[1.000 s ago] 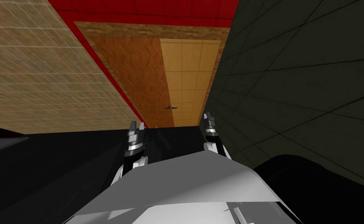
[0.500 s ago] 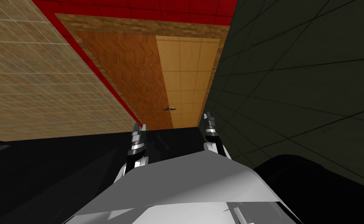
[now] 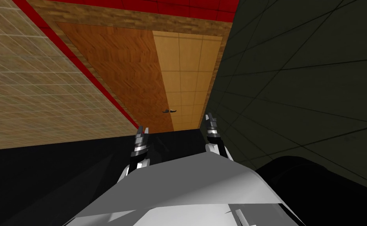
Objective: Pull the door open
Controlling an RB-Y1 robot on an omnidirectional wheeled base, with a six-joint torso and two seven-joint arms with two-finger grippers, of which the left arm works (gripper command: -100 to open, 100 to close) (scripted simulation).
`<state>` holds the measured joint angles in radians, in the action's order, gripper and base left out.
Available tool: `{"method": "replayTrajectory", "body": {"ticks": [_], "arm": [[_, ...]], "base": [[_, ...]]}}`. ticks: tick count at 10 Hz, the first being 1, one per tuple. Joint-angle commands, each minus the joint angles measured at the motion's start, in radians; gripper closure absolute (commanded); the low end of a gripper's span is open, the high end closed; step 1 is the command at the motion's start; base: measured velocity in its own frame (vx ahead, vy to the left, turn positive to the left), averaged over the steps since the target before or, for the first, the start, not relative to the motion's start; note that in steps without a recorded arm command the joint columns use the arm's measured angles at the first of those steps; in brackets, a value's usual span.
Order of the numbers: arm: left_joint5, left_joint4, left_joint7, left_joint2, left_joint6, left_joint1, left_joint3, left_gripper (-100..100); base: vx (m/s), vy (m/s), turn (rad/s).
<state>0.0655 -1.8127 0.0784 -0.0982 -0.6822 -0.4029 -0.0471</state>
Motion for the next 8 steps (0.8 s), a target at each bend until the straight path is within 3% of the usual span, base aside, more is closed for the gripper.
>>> {"method": "replayTrajectory", "body": {"ticks": [1, 5, 6, 8], "arm": [[-0.004, 0.036, 0.005, -0.006, -0.007, 0.007, -0.002, -100], [-0.016, 0.129, 0.018, -0.022, -0.019, 0.031, -0.009, -100], [-0.022, 0.176, 0.025, -0.029, -0.025, 0.044, -0.013, -100], [-0.027, 0.224, 0.031, -0.037, -0.031, 0.056, -0.017, -100]], "base": [[0.083, -0.014, -0.059], [0.098, 0.002, -0.058], [0.132, -0.001, -0.087], [0.131, -0.003, -0.078]]}}
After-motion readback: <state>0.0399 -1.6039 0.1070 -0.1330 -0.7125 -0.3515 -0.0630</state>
